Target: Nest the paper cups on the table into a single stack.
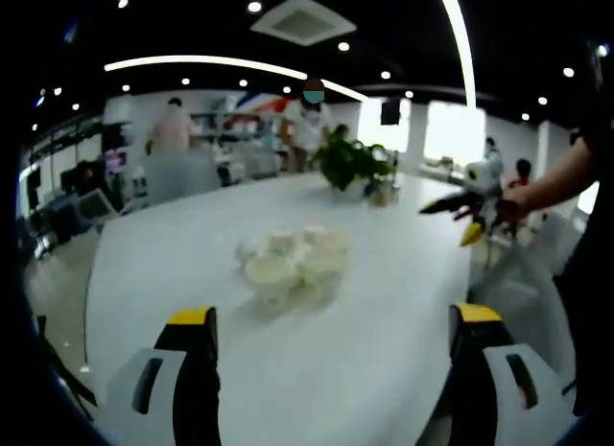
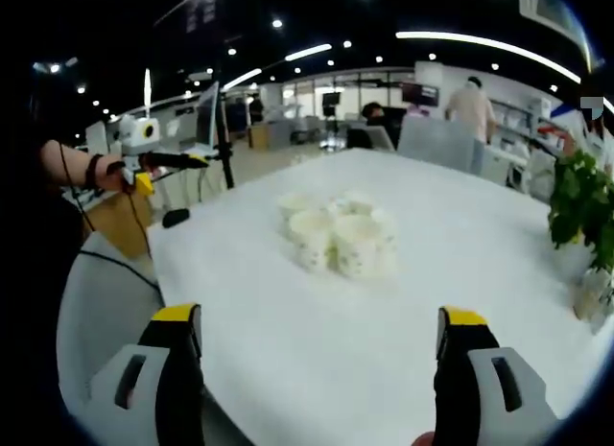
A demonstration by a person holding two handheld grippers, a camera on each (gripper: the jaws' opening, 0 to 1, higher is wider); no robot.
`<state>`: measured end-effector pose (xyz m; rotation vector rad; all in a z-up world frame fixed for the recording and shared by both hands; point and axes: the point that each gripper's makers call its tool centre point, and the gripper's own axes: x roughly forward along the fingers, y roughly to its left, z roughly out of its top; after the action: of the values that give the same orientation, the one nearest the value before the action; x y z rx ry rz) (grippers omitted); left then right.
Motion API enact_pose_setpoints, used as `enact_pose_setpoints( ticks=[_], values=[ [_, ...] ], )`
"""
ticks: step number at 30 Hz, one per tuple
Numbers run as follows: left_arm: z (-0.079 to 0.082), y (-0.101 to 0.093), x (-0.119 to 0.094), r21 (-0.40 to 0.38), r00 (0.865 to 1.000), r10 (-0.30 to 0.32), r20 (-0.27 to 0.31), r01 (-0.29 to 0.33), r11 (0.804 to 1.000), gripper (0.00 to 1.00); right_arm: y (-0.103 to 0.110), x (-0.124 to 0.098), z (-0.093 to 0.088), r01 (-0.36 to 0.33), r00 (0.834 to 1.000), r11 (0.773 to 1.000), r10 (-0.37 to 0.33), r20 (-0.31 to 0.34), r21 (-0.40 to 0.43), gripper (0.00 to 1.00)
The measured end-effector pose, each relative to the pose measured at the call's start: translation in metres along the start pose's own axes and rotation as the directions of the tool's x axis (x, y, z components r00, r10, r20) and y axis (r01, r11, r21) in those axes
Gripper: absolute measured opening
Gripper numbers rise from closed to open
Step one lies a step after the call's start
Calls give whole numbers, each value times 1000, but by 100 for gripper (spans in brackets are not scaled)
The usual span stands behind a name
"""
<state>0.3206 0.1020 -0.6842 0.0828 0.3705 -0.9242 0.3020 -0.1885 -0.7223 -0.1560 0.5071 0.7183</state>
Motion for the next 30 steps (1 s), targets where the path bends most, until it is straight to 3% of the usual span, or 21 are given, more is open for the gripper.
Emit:
enact_pose_setpoints(
  ticks=[30],
  values=[
    [-3, 3, -1, -21, 1000, -2, 0, 2, 1000, 100, 8, 2, -4, -7, 1000, 1000, 7, -13, 5, 100]
  ],
)
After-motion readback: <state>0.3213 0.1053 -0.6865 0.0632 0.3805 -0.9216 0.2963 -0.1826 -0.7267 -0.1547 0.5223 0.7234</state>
